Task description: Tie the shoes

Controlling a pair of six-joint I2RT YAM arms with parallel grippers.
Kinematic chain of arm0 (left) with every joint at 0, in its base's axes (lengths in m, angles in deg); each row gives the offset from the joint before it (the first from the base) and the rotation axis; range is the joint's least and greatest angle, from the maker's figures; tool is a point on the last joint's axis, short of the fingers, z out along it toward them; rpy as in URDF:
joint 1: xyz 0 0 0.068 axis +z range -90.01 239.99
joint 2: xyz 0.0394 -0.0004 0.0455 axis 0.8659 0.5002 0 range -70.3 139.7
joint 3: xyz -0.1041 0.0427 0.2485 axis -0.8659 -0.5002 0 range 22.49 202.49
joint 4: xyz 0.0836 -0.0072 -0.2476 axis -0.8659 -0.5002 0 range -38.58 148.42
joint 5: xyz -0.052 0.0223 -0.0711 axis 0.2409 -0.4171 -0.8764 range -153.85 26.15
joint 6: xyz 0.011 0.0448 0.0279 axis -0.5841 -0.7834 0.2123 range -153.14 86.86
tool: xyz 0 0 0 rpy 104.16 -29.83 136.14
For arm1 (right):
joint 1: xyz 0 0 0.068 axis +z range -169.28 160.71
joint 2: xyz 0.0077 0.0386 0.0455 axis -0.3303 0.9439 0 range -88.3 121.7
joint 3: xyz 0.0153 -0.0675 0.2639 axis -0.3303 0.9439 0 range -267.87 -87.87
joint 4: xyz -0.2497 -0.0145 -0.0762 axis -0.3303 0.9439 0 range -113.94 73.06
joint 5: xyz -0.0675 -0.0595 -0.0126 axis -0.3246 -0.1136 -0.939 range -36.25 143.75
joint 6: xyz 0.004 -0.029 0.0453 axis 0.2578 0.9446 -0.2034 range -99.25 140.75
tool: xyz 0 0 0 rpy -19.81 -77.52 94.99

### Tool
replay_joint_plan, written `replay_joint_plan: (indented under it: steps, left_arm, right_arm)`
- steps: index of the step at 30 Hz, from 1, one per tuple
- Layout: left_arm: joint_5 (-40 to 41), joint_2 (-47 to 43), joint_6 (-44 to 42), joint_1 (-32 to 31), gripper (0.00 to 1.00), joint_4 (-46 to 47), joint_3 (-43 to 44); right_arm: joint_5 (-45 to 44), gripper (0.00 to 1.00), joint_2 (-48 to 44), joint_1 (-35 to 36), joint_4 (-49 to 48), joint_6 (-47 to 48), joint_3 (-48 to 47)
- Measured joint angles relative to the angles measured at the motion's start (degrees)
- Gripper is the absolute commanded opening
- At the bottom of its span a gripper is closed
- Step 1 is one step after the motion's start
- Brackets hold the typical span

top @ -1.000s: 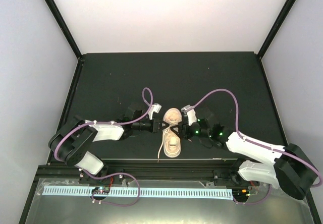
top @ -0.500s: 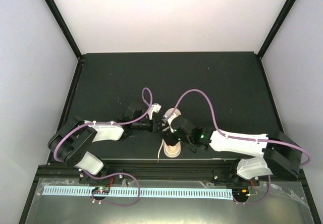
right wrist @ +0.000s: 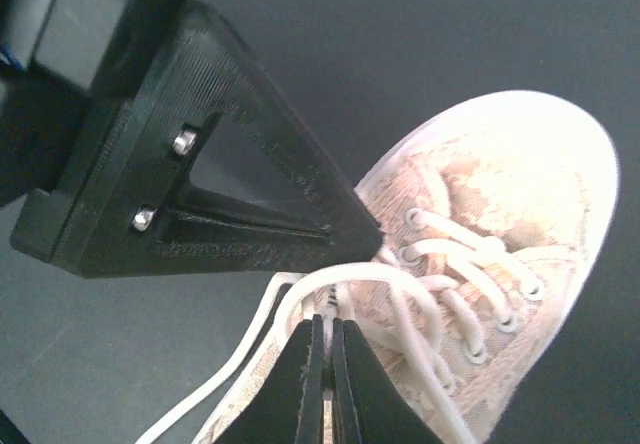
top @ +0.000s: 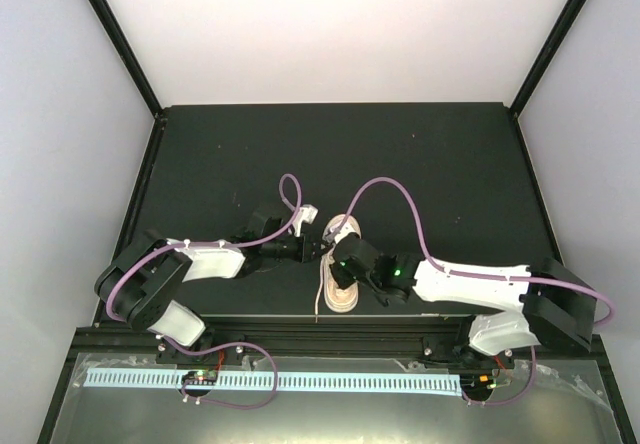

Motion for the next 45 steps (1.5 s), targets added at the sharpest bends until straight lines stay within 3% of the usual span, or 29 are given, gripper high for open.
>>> replay_joint_plan:
  steps: [6, 21, 38, 39, 41, 43, 45]
  left_arm:
    - [2.49, -0.48, -0.81, 0.24, 0.01, -2.14, 0.0]
    - [9.84, -4.0, -4.76, 0.63, 0.02, -9.64, 0.0]
    - [16.22, -6.95, -6.93, 1.73, 0.03, -13.46, -2.78]
    - [15.78, -6.97, -7.58, 1.75, 0.09, -13.42, -2.78]
    - [14.95, -7.1, -9.2, 1.84, 0.33, -13.55, -2.75]
    - [14.86, -7.93, -11.61, 1.95, 0.54, -14.56, -2.69]
    - [15.21, -9.46, -13.53, 2.05, 0.61, -16.61, -2.14]
  right_arm:
    - [2.32, 0.02, -3.96, -4.13, 0.44, 0.04, 0.13]
    - [20.15, 0.02, -6.78, -19.74, -1.36, -0.13, 5.09]
    - [29.03, 0.01, -6.01, -26.51, -3.54, -1.22, 7.76]
    - [29.66, 0.03, -5.99, -26.71, -3.76, -1.18, 7.74]
    - [30.64, 0.12, -5.51, -27.12, -3.96, -0.81, 7.52]
    - [31.23, 0.33, -4.44, -27.61, -3.85, -0.22, 6.75]
    - [31.61, 0.56, -3.26, -28.41, -3.69, 0.26, 5.68]
